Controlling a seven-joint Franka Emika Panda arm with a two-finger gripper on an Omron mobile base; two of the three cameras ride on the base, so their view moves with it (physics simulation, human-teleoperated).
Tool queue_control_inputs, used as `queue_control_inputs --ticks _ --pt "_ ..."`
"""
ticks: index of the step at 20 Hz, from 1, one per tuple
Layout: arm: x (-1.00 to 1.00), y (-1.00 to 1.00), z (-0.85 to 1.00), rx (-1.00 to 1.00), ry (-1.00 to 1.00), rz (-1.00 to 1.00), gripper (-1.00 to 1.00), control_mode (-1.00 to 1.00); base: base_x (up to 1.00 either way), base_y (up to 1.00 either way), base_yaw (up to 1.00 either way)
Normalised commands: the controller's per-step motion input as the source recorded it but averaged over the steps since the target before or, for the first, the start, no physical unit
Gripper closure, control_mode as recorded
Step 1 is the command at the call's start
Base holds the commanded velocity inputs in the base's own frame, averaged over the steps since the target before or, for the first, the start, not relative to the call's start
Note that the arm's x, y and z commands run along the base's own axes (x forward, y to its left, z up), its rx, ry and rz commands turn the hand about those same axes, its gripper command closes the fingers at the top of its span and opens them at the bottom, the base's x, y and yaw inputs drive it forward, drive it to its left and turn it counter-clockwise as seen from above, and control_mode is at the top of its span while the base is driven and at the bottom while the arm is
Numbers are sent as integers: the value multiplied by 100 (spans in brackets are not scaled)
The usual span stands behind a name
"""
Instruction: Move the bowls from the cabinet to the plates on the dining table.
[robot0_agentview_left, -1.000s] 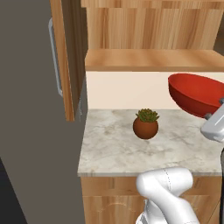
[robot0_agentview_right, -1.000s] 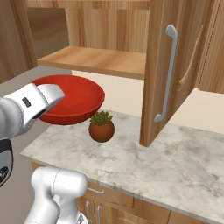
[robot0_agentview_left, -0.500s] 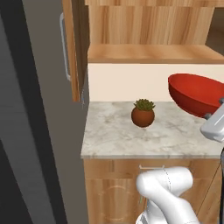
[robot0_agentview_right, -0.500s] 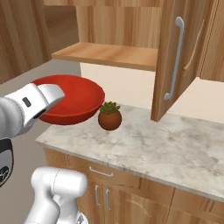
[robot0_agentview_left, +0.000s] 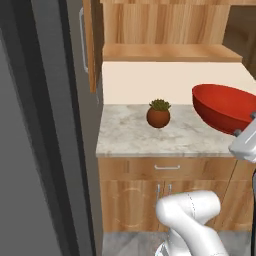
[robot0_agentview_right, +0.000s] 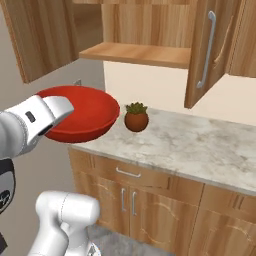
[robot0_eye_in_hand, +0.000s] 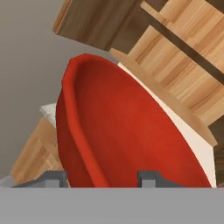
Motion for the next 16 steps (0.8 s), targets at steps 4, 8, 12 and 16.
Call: queue_control_inputs --ticks 4,8,12,16 --pt "0 0 0 0 0 0 100 100 -53 -44 -22" --pt "0 0 0 0 0 0 100 100 -37 -58 -46" --pt "0 0 0 0 0 0 100 100 -26 -68 -56" --pt "0 0 0 0 0 0 100 100 -1 -81 -59"
